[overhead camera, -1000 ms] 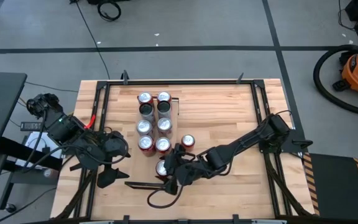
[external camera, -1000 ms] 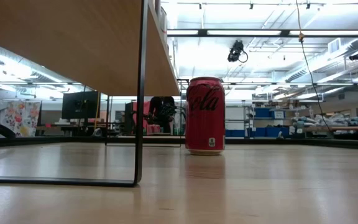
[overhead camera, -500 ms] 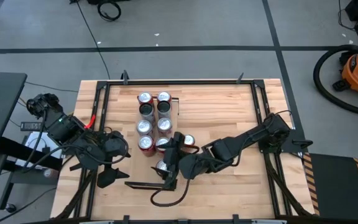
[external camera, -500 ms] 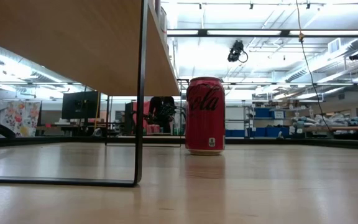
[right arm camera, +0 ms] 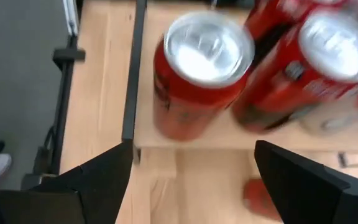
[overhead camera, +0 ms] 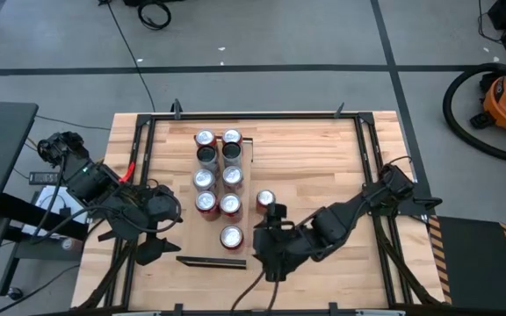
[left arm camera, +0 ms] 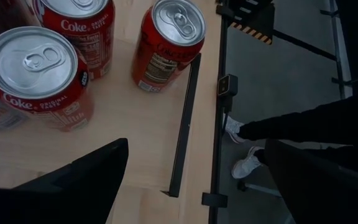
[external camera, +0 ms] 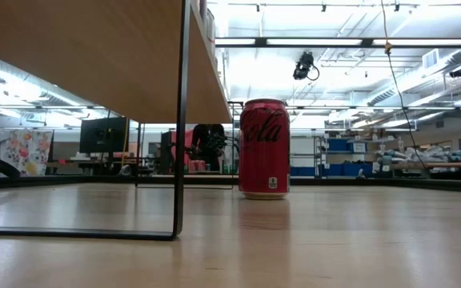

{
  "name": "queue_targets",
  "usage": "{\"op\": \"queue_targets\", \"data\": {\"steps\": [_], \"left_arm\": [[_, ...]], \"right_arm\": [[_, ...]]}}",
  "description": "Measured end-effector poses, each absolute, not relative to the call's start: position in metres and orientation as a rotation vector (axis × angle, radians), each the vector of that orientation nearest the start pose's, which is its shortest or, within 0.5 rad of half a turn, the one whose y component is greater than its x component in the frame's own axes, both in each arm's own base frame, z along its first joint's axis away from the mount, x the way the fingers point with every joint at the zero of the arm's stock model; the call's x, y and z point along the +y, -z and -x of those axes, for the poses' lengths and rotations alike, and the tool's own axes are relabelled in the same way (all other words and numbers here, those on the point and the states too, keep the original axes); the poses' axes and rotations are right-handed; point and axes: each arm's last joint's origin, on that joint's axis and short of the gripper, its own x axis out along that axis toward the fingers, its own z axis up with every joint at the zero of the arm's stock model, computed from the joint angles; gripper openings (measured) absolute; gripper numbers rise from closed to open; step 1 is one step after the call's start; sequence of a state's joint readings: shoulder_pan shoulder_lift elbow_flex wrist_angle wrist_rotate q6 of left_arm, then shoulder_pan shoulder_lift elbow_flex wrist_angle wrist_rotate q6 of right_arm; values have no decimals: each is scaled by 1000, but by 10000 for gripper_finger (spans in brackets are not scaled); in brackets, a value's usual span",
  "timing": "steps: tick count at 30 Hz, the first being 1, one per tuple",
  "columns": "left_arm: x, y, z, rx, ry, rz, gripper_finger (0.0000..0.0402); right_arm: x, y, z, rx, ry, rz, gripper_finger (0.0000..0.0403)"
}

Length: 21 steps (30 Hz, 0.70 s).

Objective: Place canned beverage on shelf
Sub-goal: Put the bottom right red and black soda can on the shelf

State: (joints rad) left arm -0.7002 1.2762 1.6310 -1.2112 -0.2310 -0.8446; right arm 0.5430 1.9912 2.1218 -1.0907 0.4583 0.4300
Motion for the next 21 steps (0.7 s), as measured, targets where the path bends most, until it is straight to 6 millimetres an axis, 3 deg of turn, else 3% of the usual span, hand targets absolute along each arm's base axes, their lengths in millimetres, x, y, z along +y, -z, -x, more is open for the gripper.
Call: {"op": "queue_targets", "data": {"steps": [5, 12, 21], "left_arm": [[-133, -425, -169, 884, 85, 400, 388], [-133, -425, -169, 884, 83, 406, 388], [-134, -425, -169, 884, 83, 407, 388]], "right_arm": [[210, -333, -373, 835, 69, 3, 325], [205, -301, -379, 872, 96, -20, 229], [195, -297, -395, 794, 84, -105, 145]]}}
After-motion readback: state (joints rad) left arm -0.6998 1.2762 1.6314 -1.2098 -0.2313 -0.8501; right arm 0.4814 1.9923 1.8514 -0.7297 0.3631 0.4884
